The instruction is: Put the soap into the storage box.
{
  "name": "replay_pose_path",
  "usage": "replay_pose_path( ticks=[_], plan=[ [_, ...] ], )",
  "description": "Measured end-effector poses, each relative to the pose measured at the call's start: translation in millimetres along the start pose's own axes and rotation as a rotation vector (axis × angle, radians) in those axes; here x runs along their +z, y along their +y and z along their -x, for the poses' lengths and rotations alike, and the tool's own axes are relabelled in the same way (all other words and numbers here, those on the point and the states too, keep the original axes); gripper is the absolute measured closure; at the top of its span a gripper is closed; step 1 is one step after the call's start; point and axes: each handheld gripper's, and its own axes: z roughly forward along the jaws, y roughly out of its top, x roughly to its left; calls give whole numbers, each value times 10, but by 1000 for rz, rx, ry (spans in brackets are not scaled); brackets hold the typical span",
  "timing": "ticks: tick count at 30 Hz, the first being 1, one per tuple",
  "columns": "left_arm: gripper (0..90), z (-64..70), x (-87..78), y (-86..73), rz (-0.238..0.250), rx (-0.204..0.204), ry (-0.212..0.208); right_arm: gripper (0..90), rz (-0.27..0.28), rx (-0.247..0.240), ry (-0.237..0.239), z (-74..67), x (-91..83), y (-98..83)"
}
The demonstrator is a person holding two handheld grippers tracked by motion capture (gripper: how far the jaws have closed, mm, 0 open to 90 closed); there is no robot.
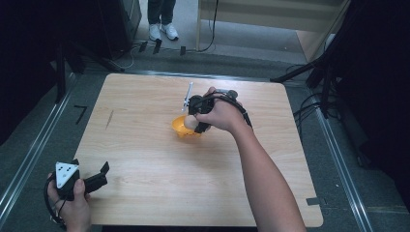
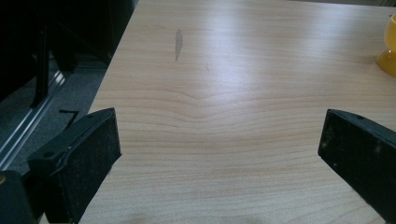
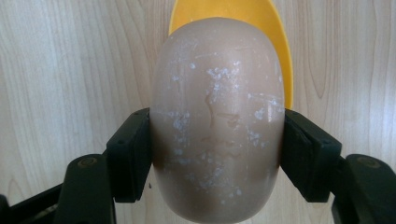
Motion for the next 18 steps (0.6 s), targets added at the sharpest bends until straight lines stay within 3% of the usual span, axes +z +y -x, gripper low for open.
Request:
replay_pose_path(
  ticks=[18],
  plan=[
    [0, -2, -2, -1, 2, 2, -3, 335, 10, -23, 16, 120, 151, 145]
  ],
)
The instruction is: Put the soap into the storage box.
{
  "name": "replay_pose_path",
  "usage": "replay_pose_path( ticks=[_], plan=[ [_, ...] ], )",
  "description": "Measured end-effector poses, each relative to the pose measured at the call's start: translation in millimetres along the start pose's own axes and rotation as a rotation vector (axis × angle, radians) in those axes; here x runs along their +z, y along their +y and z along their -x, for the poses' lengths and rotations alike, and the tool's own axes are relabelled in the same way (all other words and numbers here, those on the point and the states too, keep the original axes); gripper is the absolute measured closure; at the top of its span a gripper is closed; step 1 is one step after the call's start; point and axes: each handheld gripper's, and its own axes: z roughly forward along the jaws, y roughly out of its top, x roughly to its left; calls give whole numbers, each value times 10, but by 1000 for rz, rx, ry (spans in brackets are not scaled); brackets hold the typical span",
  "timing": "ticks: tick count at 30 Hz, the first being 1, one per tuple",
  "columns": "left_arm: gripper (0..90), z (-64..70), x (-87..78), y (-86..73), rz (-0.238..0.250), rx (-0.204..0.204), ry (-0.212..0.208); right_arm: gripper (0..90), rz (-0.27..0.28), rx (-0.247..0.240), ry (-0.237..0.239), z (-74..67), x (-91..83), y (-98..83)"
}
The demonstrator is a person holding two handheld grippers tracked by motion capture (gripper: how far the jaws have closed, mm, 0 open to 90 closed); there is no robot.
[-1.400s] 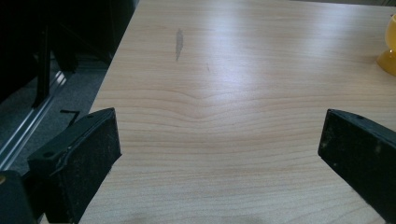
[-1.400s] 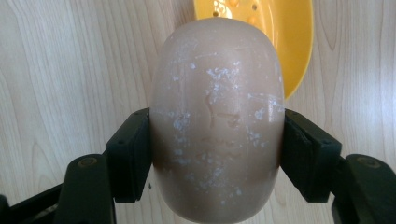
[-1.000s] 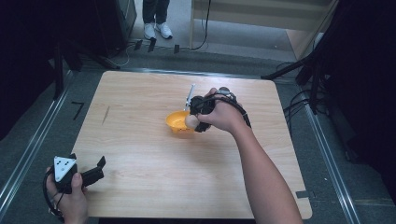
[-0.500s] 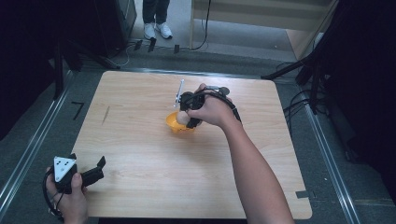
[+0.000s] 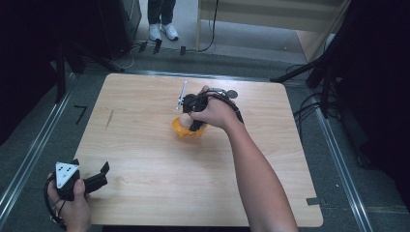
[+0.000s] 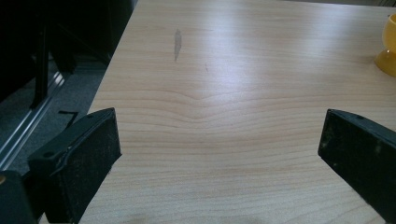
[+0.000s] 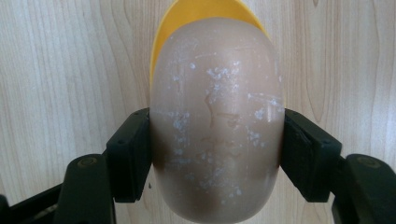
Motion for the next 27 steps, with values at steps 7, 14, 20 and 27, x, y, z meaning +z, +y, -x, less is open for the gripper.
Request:
replay_pose_path(
  ticks=[7, 14, 20, 27],
  plan=[
    [0, 1, 1, 1, -3, -1, -1, 335, -25, -25, 2, 28, 3, 61],
    [0, -1, -1, 0, -1, -2, -1, 335, -33, -21, 14, 47, 49, 103],
    [0, -2, 1, 0, -2, -4, -3, 334, -35, -25, 25, 66, 79, 92],
    [0, -2, 1, 0, -3, -5, -3, 333, -47, -16, 39, 81, 115, 76]
  ],
)
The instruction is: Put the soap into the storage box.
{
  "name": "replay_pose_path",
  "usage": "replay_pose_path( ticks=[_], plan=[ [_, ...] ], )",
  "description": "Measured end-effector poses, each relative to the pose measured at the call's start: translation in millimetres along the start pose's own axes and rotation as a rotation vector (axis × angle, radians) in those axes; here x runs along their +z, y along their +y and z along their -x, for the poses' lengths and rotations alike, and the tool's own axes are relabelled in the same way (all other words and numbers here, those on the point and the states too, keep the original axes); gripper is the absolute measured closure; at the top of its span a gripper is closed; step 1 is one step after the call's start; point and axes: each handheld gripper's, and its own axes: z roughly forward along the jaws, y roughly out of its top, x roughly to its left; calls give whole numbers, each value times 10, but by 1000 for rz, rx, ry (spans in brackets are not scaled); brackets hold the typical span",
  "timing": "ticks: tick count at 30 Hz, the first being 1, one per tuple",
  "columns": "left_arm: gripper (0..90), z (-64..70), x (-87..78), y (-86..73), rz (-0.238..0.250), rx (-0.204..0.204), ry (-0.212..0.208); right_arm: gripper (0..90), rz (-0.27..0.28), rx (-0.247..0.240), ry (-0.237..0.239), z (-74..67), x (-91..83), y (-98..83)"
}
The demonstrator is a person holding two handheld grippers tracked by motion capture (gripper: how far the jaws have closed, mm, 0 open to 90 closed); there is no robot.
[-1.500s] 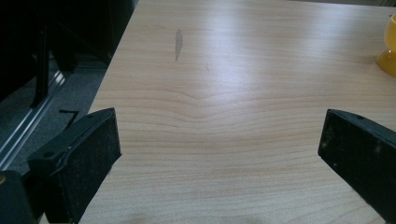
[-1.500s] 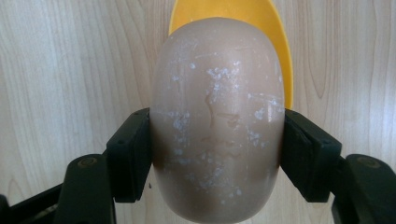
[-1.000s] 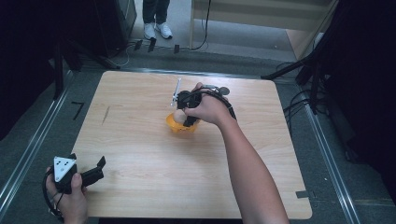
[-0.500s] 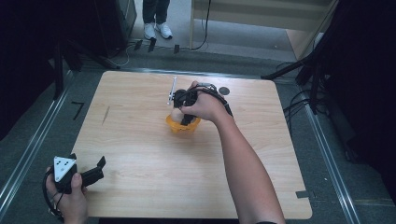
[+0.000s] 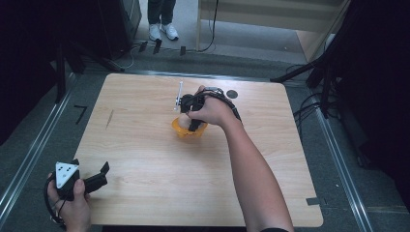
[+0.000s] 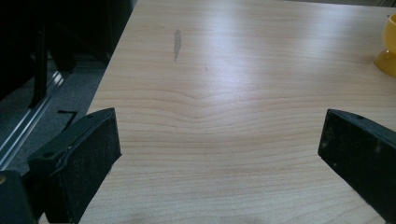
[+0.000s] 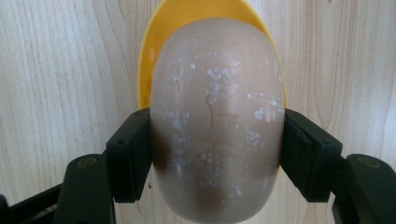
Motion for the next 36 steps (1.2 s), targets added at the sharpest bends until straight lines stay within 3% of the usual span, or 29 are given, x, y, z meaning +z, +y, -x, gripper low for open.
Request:
replay_pose_path(
  ticks=[13, 17, 25, 36],
  plan=[
    [0, -3, -1, 1, -1, 0, -2, 329, -2, 16, 19, 32, 48, 18],
    [0, -7, -1, 2, -1, 0, -2, 335, 43, 41, 40, 54, -10, 6],
    [0, -6, 0, 1, -1, 0, -1, 338, 26, 41, 36, 45, -31, -38],
    [0, 4, 0, 2, -3, 8, 4, 305, 61, 53, 18, -20, -125, -92]
  ],
)
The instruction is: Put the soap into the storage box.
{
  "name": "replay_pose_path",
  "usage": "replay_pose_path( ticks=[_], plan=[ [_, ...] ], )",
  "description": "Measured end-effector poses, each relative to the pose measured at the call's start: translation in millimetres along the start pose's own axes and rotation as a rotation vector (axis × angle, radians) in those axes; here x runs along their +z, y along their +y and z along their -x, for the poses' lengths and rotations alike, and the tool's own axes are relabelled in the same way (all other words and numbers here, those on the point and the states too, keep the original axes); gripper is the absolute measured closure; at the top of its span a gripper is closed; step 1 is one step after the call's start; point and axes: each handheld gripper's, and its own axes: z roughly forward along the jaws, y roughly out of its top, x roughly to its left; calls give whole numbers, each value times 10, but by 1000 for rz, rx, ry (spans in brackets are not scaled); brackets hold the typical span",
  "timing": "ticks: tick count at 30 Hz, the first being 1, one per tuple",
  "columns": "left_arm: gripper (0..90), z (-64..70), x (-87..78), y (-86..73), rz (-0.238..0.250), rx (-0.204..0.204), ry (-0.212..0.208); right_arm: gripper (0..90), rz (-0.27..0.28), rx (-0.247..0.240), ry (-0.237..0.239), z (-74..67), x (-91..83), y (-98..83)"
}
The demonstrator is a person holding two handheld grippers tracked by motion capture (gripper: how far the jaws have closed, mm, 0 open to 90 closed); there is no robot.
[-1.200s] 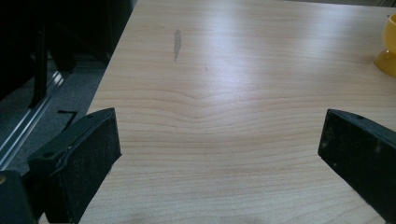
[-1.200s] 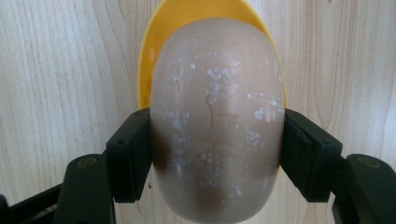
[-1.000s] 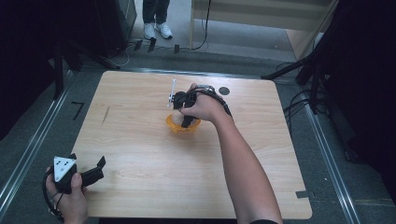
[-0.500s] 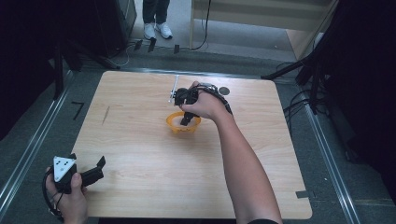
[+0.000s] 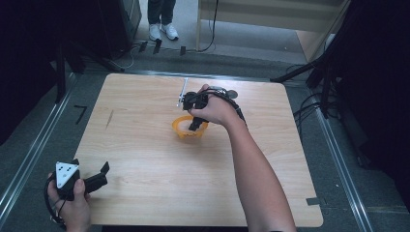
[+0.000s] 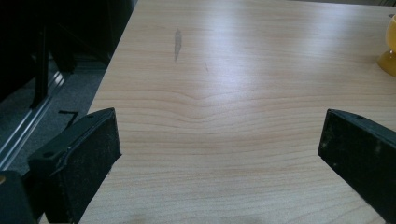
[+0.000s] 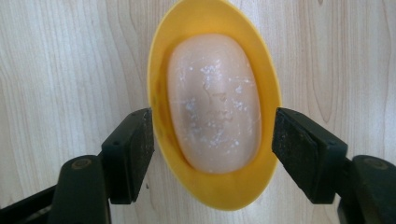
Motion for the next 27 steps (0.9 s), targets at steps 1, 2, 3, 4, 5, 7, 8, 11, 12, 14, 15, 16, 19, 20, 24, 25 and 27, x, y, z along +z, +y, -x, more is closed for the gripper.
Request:
replay_pose_path(
  ticks=[1, 2, 3, 4, 5, 7, 8, 11, 12, 14, 15, 16, 19, 20, 24, 25, 27],
  plan=[
    [0, 1, -2, 1, -2, 3, 2, 301, 7, 1, -1, -5, -5, -17],
    [0, 0, -1, 1, -2, 5, 1, 294, 16, 1, 1, -9, -8, -34],
    [0, 2, 1, 1, 0, 4, 0, 287, 18, 2, 1, -16, -6, -55],
    [0, 2, 1, 1, 0, 4, 0, 283, 17, 4, -7, -24, -9, -76],
    [0, 4, 4, 1, 1, 3, 3, 277, 15, 13, -3, -39, -9, -106],
    [0, 5, 4, 1, 0, 4, 4, 261, 20, 29, -5, -65, -14, -158],
    [0, 4, 3, 1, -1, 6, 4, 257, 25, 36, -1, -77, -15, -186],
    [0, 4, 4, 1, -1, 6, 4, 221, 42, 37, -18, -107, -17, -272],
    [0, 6, 3, 1, 0, 5, 4, 207, 49, 44, -20, -117, -20, -295],
    [0, 8, 5, 1, 0, 6, 5, 156, 65, 69, -16, -151, -25, -352],
    [0, 8, 5, 1, 0, 6, 5, 149, 71, 68, -17, -164, -21, -379],
    [0, 8, 5, 1, 0, 7, 5, 140, 67, 74, -26, -182, -23, -403],
    [0, 5, 3, 1, -2, 8, 5, 134, 74, 87, -39, -221, -42, -470],
    [0, 5, 3, 1, -2, 8, 5, 134, 74, 87, -39, -221, -42, -470],
    [0, 9, 5, 1, 0, 10, 7, 90, 91, 107, -60, -294, -79, -531],
    [0, 9, 5, 1, 0, 10, 7, 90, 91, 107, -60, -294, -79, -531],
    [0, 13, 5, 1, 0, 10, 4, 58, 113, 118, -80, -330, -90, -585]
  ],
)
